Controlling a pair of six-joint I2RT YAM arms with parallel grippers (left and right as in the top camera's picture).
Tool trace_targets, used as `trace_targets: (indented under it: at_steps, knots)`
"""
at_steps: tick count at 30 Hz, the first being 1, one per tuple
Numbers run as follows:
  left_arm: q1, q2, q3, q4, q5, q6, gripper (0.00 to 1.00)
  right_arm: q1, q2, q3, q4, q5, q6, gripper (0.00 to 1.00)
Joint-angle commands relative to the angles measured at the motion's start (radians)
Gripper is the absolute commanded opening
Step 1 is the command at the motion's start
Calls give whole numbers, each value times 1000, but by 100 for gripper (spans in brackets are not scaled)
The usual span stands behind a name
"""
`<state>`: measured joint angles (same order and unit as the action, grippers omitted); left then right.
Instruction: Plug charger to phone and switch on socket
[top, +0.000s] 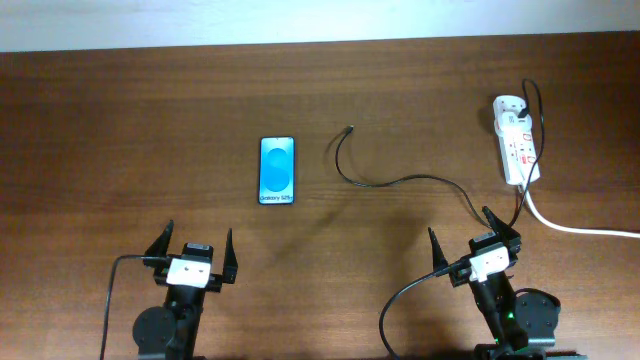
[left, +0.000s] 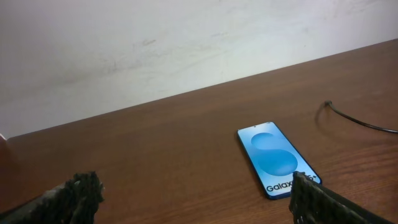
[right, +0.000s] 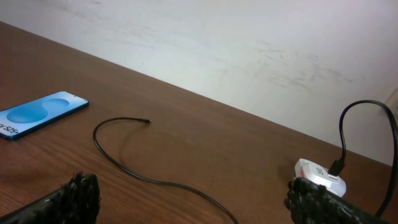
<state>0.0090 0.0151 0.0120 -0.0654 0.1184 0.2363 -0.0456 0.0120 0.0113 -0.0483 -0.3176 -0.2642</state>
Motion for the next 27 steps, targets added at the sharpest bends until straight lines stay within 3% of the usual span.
trace_targets:
  at_steps: [1,7,13,27]
  knots:
    - [7,3,-3,-7,-11,4,99,6,3,-6,-5,5,10,98]
    - [7,3,-3,-7,-13,5,99,6,3,-6,-5,5,10,98]
    - [7,3,-3,-16,-130,4,99,6,3,-6,0,42,10,98]
    - [7,3,63,-46,-90,-19,99,6,3,27,77,42,37,98]
